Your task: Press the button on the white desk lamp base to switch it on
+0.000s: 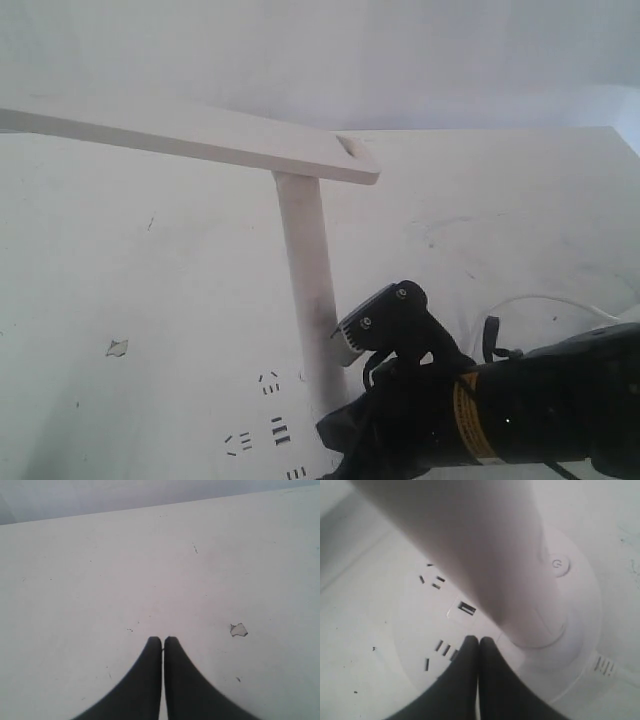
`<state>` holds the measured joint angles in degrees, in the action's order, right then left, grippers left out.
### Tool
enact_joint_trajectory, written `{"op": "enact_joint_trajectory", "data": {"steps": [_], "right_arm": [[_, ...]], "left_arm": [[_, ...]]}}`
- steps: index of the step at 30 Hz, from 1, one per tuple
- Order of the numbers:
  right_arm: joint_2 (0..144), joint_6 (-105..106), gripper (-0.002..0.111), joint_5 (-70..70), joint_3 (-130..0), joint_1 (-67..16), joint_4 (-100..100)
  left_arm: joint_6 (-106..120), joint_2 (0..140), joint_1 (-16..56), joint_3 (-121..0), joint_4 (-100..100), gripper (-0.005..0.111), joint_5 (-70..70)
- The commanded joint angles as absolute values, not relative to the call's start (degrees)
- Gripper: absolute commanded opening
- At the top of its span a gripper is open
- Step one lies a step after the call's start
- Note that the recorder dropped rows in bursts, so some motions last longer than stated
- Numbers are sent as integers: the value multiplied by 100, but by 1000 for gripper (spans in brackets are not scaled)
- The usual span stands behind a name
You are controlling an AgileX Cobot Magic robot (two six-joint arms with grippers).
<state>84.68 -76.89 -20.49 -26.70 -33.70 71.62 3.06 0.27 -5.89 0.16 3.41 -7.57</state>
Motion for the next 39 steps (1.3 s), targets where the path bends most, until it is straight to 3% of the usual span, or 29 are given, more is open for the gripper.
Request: {"op": "enact_joint_trajectory", "data": {"steps": [1,15,20,25,39], "right_arm": [[8630,-7620,0,-2091,-2685,-3373,7140],[9105,-7517,0,-2042,-2675,-3373,7157],[8894,-7196,0,-2647,-2675,-3373,7157],[8168,-7055,0,-2906,-2661,-3373,7136],[4602,-7703,0,-532,-1445,-3373,7134]], "left_arm": [[294,0,-547,0,384,1,-731],[294,0,-547,0,384,1,-731],[294,0,-547,0,384,1,-731],[294,0,-547,0,384,1,-731],[294,0,-547,0,384,1,-731]]}}
